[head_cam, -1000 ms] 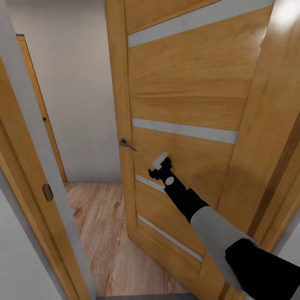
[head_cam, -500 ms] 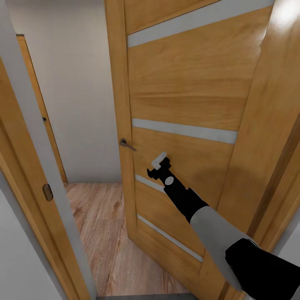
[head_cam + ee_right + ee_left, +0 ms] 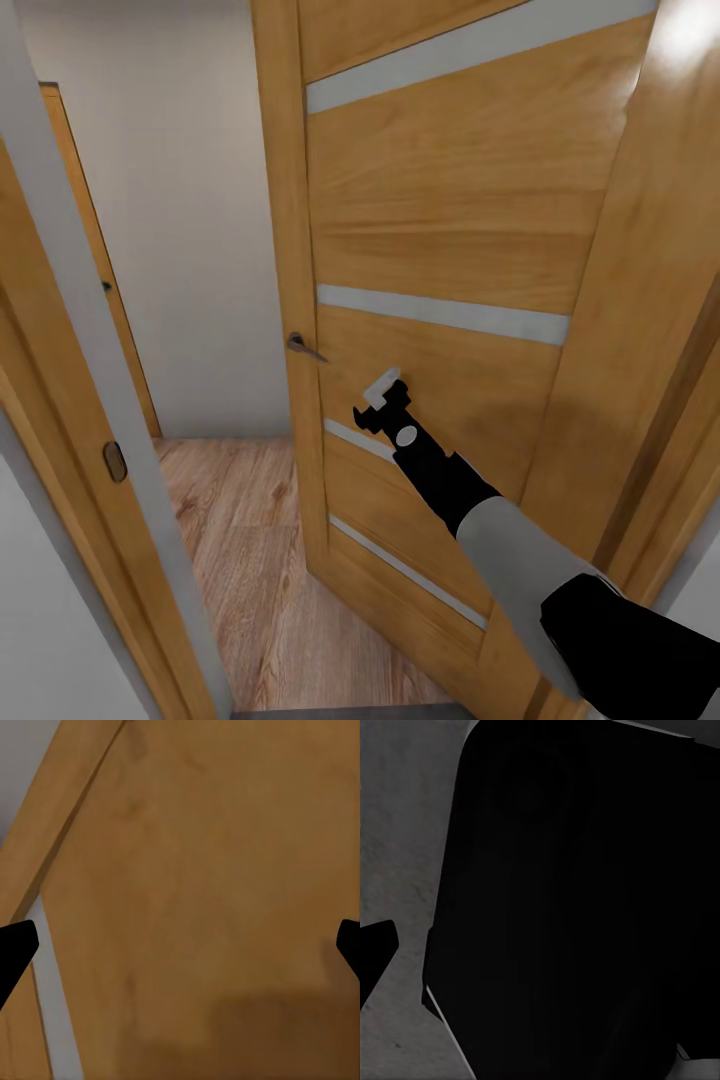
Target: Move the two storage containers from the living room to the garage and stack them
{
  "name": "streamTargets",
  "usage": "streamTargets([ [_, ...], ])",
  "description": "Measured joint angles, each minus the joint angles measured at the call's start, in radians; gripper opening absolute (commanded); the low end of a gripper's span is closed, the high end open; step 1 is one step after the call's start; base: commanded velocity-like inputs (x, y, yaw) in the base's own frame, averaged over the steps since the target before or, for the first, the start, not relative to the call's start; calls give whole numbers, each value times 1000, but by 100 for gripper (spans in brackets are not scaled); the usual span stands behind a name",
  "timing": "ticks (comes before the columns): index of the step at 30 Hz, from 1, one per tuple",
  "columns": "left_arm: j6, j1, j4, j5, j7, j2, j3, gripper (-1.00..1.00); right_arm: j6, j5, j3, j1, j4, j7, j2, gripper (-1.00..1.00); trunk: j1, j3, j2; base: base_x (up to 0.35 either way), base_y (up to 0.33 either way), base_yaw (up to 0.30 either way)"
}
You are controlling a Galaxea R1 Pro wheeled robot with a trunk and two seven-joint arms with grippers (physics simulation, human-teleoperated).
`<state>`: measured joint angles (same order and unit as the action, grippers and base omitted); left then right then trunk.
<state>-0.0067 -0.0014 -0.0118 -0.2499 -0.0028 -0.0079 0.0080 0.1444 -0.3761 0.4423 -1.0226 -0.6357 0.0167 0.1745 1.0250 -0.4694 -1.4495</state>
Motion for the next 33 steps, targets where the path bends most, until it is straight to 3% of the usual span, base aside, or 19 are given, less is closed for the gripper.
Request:
streamTargets([
  [13,0,0,0,0,0,0,0,100,-2,0,0,0,-6,4,0,100,0,0,0,0,0,0],
  [19,0,0,0,0,0,-1,1,100,-63,0,-1,0,-4,3,0,100,0,0,0,22,0,0],
  [33,1,0,0,0,0,0,1,100,-114,2,2,0,7,0,0,100,-1,0,0,287,0,0],
])
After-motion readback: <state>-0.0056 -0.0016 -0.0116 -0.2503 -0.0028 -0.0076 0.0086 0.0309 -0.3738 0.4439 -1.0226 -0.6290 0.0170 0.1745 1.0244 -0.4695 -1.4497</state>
